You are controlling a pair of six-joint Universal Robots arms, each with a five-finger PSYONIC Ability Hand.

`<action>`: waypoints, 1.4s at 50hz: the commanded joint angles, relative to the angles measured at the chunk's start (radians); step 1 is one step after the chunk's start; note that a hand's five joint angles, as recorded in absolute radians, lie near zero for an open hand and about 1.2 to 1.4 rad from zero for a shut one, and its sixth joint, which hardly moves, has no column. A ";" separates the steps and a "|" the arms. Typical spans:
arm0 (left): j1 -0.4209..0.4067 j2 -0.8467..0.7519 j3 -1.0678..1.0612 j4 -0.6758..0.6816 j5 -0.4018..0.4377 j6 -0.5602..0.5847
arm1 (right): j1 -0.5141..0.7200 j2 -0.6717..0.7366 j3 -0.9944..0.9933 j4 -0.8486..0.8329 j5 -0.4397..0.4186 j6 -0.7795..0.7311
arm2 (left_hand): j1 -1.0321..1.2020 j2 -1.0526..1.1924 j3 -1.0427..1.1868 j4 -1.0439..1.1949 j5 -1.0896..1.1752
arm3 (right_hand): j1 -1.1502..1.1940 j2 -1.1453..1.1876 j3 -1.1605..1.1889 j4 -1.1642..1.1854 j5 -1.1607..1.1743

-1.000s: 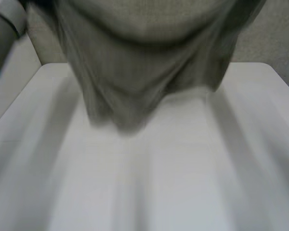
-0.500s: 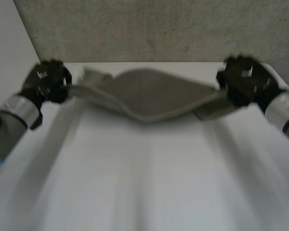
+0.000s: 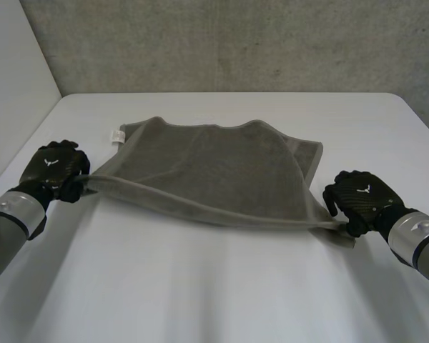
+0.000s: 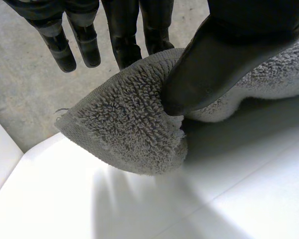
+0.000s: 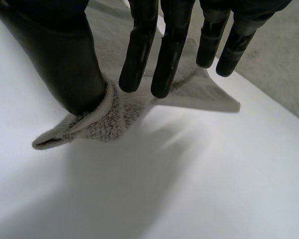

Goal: Fold the towel.

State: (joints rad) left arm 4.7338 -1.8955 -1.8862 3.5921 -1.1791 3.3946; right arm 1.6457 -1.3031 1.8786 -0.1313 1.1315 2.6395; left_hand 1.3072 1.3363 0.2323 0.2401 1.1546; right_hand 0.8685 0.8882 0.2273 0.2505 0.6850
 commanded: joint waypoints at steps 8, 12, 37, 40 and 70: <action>0.022 0.012 0.001 0.000 -0.002 -0.003 | 0.025 0.097 -0.047 -0.027 0.060 0.177 | 0.089 0.060 -0.058 -0.066 0.067 | -0.020 -0.040 -0.053 -0.076 -0.011; 0.019 0.013 -0.001 0.000 -0.002 -0.003 | 0.051 0.105 -0.049 -0.024 0.063 0.198 | 0.089 0.060 -0.058 -0.066 0.067 | -0.044 -0.063 -0.053 -0.076 -0.035; 0.029 0.035 0.002 -0.001 -0.004 -0.001 | 0.055 0.111 -0.088 0.038 0.042 0.280 | 0.089 0.060 -0.058 -0.066 0.067 | 0.528 0.508 -0.053 -0.076 0.537; 0.029 0.082 -0.002 -0.019 -0.002 -0.003 | 0.040 0.051 -0.110 0.098 0.039 0.201 | 0.089 0.060 -0.058 -0.066 0.067 | 0.528 0.508 -0.053 -0.076 0.537; 0.018 0.261 0.010 -0.196 0.082 -0.090 | 0.020 -0.171 -0.248 0.225 0.060 -0.165 | 0.089 0.060 -0.058 -0.066 0.067 | 0.528 0.508 -0.053 -0.076 0.537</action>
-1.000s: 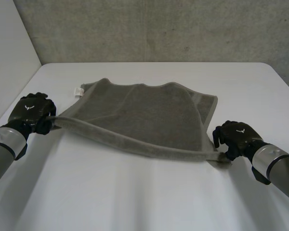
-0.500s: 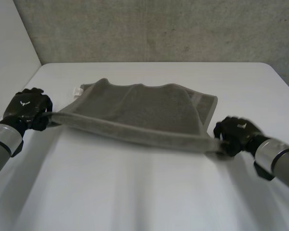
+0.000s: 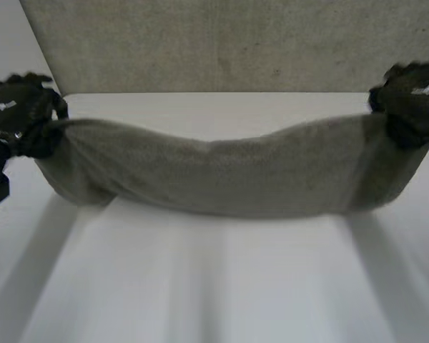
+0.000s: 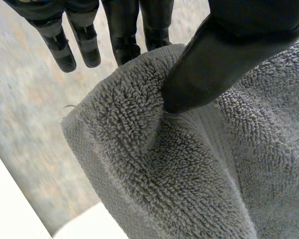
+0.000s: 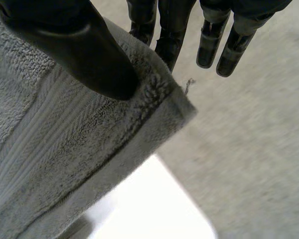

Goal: Fold the towel.

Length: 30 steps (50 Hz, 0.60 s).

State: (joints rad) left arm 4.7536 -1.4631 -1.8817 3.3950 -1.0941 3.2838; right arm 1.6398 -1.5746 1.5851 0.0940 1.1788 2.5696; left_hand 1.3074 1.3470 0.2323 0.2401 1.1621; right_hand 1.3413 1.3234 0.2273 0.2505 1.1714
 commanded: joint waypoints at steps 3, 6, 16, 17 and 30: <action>-0.001 -0.220 0.015 0.001 -0.003 0.033 | 0.020 0.160 0.046 -0.003 0.016 -0.118 | 0.089 0.049 -0.058 -0.066 0.060 | 0.055 0.073 -0.053 -0.076 0.050; -0.009 -0.302 0.056 0.001 -0.004 0.066 | 0.018 0.203 0.026 -0.005 0.016 -0.118 | 0.089 0.049 -0.058 -0.066 0.060 | 0.055 0.073 -0.053 -0.076 0.050; -0.069 -0.517 0.255 -0.008 -0.016 0.129 | 0.026 0.392 -0.089 -0.007 0.001 -0.117 | 0.089 0.049 -0.058 -0.066 0.060 | 0.055 0.073 -0.053 -0.076 0.050; -0.069 -0.517 0.256 -0.008 -0.016 0.129 | 0.028 0.431 -0.117 -0.007 0.001 -0.117 | 0.089 0.049 -0.058 -0.066 0.060 | 0.055 0.073 -0.053 -0.076 0.050; -0.124 -0.756 0.564 -0.052 -0.046 0.132 | 0.032 0.607 -0.289 -0.057 0.012 -0.103 | 0.089 0.049 -0.058 -0.066 0.060 | 0.055 0.073 -0.053 -0.076 0.050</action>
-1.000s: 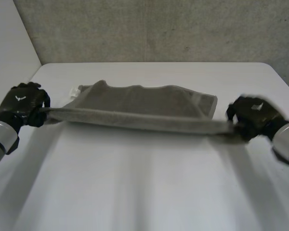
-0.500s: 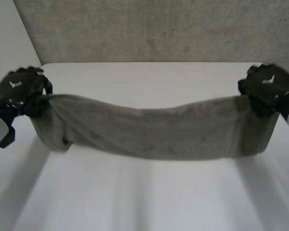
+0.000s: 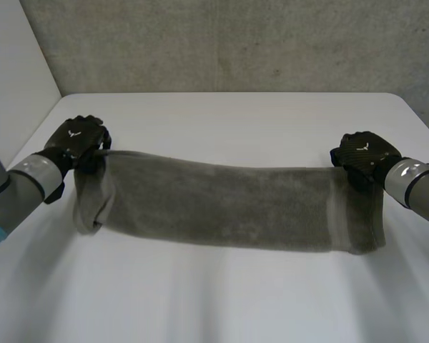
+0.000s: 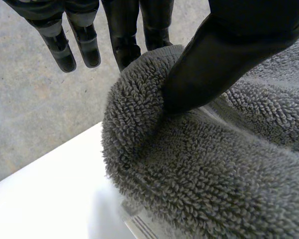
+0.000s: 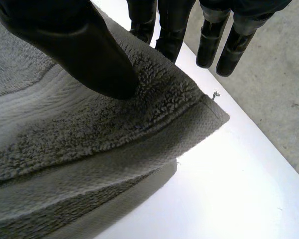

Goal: Fold the towel.

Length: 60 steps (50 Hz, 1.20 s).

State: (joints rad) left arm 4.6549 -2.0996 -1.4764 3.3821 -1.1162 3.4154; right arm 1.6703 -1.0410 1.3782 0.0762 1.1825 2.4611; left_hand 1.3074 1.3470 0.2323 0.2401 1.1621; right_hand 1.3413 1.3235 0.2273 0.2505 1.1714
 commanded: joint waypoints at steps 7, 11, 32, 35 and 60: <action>-0.036 -0.224 0.290 -0.107 -0.030 0.037 | 0.002 0.122 -0.134 -0.065 0.005 0.053 | 0.089 0.049 -0.058 -0.066 0.060 | 0.055 0.073 -0.053 -0.076 0.050; -0.045 -0.282 0.358 -0.130 -0.039 0.083 | 0.003 0.157 -0.174 -0.069 0.005 0.055 | 0.089 0.049 -0.058 -0.066 0.060 | 0.055 0.073 -0.053 -0.076 0.050; -0.074 -0.390 0.487 -0.135 -0.109 0.093 | 0.035 0.299 -0.295 -0.088 0.037 0.053 | -0.235 -0.275 -0.058 -0.066 -0.265 | 0.055 0.073 -0.053 -0.076 0.050; -0.074 -0.398 0.495 -0.135 -0.119 0.093 | 0.040 0.311 -0.300 -0.110 0.045 0.052 | -0.462 -0.501 -0.058 -0.066 -0.491 | 0.055 0.073 -0.053 -0.076 0.050; -0.102 -0.243 0.409 -0.136 -0.165 0.087 | 0.065 0.080 -0.153 -0.217 0.143 0.062 | -0.976 -1.016 -0.058 -0.066 -1.006 | -1.167 -1.149 -0.053 -0.076 -1.171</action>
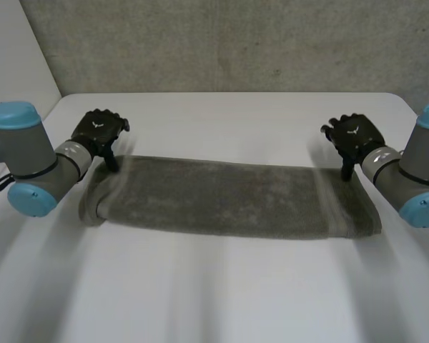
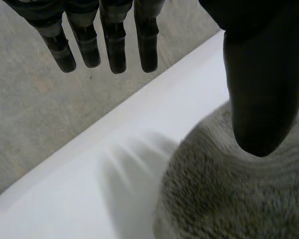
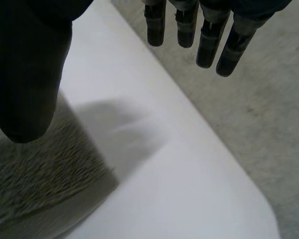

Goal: Fold the towel.

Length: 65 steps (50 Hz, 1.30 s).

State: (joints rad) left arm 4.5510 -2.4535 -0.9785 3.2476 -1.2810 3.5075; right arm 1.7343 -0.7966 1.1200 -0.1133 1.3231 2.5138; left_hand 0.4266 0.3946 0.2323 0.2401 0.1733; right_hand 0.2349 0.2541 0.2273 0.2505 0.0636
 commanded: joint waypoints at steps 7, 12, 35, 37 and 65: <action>0.025 0.321 -0.351 -0.005 0.009 -0.015 | -0.010 -0.371 0.296 -0.016 -0.007 0.039 | -0.096 -0.064 -0.058 -0.066 -0.017 | -0.060 -0.080 -0.053 -0.076 -0.064; 0.026 0.419 -0.535 0.000 0.017 -0.013 | -0.012 -0.450 0.442 0.006 -0.007 0.050 | -0.096 -0.064 -0.058 -0.066 -0.017 | -0.060 -0.080 -0.053 -0.076 -0.064; 0.032 0.439 -0.787 0.204 0.008 -0.013 | -0.145 -0.375 0.698 -0.080 -0.127 0.048 | -0.069 -0.037 -0.058 -0.066 0.010 | 0.278 0.259 -0.053 -0.076 0.275; 0.032 0.439 -0.792 0.215 0.008 -0.013 | -0.148 -0.365 0.698 -0.092 -0.128 0.043 | -0.069 -0.037 -0.058 -0.066 0.010 | 0.357 0.338 -0.053 -0.076 0.354; 0.043 0.335 -0.787 0.356 -0.008 0.024 | -0.272 -0.329 0.653 -0.131 -0.147 0.031 | -0.063 -0.031 -0.058 -0.066 0.015 | 1.161 1.142 -0.053 -0.076 1.158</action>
State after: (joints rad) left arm 4.5920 -2.1076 -1.7665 3.6034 -1.2828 3.5130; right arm 1.4682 -1.1238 1.7743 -0.2449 1.1767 2.5491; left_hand 0.4263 0.3862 0.2323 0.2401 0.1842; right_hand 1.3169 1.2930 0.2273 0.2505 1.1569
